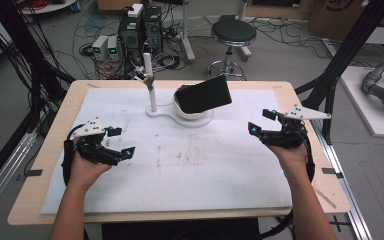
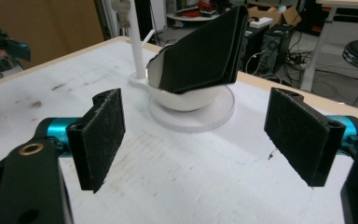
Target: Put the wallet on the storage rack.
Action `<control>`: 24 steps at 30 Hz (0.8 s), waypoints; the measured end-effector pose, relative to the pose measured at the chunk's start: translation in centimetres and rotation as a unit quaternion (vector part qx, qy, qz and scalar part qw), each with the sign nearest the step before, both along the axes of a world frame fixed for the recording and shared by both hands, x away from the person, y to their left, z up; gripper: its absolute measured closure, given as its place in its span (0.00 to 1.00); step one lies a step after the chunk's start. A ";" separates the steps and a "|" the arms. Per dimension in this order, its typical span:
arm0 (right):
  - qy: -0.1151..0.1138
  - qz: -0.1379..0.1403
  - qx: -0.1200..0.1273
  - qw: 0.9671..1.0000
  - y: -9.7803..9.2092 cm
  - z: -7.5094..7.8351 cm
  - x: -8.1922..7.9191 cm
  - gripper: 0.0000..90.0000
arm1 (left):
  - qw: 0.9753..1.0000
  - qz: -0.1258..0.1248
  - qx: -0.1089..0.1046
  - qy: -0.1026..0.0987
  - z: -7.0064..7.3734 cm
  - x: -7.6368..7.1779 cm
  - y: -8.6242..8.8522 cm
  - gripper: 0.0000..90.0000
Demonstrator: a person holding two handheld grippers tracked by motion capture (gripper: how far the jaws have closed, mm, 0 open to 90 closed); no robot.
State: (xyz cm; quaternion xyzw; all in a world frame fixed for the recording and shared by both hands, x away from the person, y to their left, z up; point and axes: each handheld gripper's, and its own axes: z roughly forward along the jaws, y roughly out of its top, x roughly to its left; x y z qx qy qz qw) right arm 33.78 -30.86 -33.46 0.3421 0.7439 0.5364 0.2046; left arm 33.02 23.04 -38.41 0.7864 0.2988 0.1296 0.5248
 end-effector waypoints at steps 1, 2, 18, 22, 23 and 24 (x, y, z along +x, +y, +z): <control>-0.001 0.002 -0.001 1.000 -0.1 -0.5 -0.3 0.22 | 1.000 -0.002 -0.003 0.002 -0.1 0.0 0.0 0.08; -0.001 0.004 0.000 1.000 -0.2 -1.0 -0.5 0.21 | 1.000 -0.003 -0.004 0.001 -0.2 0.1 -0.1 0.08; 0.030 0.014 -0.023 0.999 0.9 -4.7 -0.8 0.21 | 1.000 -0.004 0.001 0.001 -0.7 0.2 -0.2 0.08; 0.032 0.009 -0.018 0.999 0.7 -4.7 -0.8 0.21 | 1.000 -0.002 -0.001 0.001 -0.7 0.1 0.0 0.08; 0.033 0.007 -0.018 0.999 0.6 -4.6 -0.8 0.21 | 1.000 -0.002 0.000 0.001 -0.7 0.1 0.0 0.08; 0.030 0.007 -0.017 0.999 0.6 -4.6 -0.8 0.21 | 1.000 -0.003 0.000 0.002 -0.7 0.2 -0.1 0.08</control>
